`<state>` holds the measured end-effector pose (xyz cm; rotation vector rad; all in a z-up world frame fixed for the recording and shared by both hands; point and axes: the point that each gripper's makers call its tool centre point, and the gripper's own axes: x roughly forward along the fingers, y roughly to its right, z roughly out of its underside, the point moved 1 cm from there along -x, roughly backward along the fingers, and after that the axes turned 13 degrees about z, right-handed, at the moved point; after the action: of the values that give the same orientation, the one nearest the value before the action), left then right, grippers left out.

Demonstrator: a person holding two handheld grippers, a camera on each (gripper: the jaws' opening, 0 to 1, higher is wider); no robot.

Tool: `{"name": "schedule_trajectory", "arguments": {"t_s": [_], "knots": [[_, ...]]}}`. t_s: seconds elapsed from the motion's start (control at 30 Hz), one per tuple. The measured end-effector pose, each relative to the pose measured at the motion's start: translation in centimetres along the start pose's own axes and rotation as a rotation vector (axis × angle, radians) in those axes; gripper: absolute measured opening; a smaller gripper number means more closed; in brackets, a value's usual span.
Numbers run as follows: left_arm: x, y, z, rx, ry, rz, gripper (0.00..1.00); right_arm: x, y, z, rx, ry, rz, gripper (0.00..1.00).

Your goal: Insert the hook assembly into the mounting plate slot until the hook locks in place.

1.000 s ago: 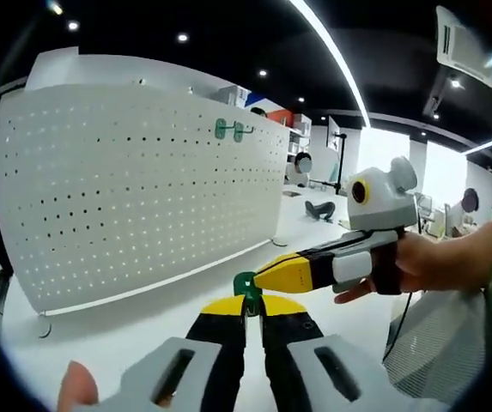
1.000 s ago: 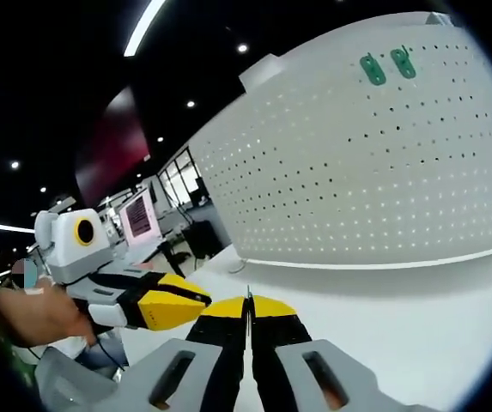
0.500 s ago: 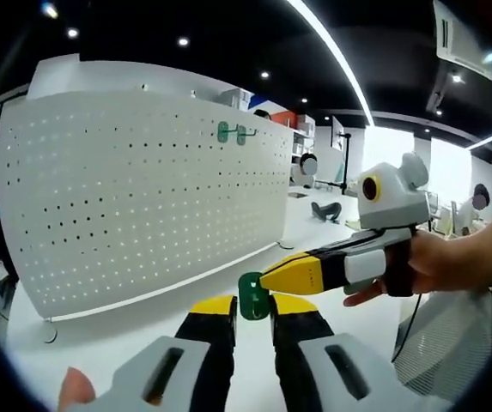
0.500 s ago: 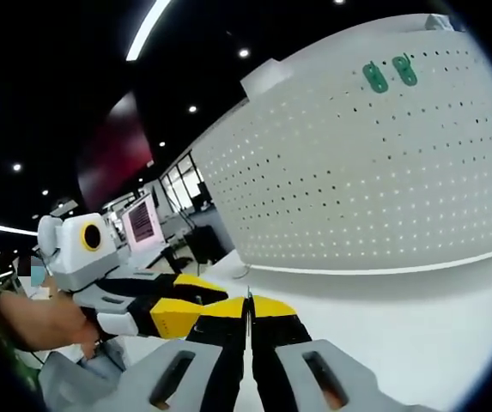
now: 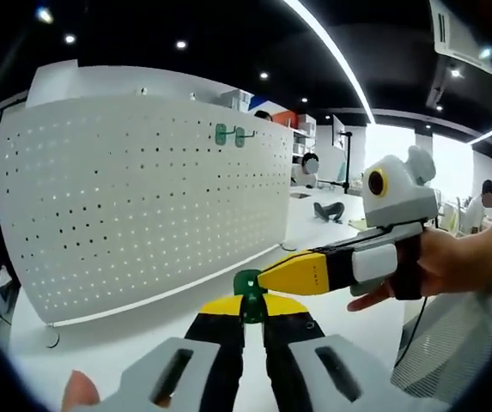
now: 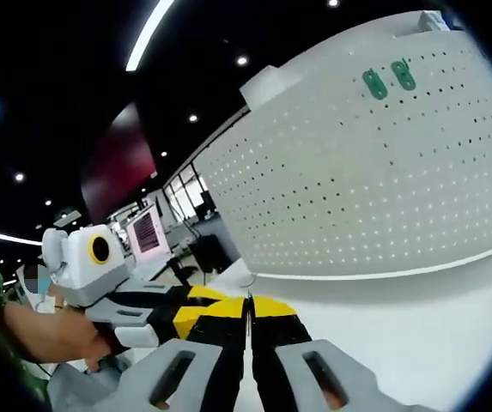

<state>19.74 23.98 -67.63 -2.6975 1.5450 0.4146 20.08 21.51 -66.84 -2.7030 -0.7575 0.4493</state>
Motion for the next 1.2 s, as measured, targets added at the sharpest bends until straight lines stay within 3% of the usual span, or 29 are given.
{"name": "schedule_trajectory", "arguments": {"t_s": [0.43, 1.2], "knots": [[0.22, -0.07, -0.14, -0.007, 0.006, -0.003, 0.04, -0.05, 0.08, -0.09, 0.018, 0.005, -0.005, 0.0], [0.61, 0.31, -0.6, -0.001, 0.021, 0.005, 0.04, -0.44, 0.39, -0.9, -0.026, 0.036, 0.012, 0.03]]}}
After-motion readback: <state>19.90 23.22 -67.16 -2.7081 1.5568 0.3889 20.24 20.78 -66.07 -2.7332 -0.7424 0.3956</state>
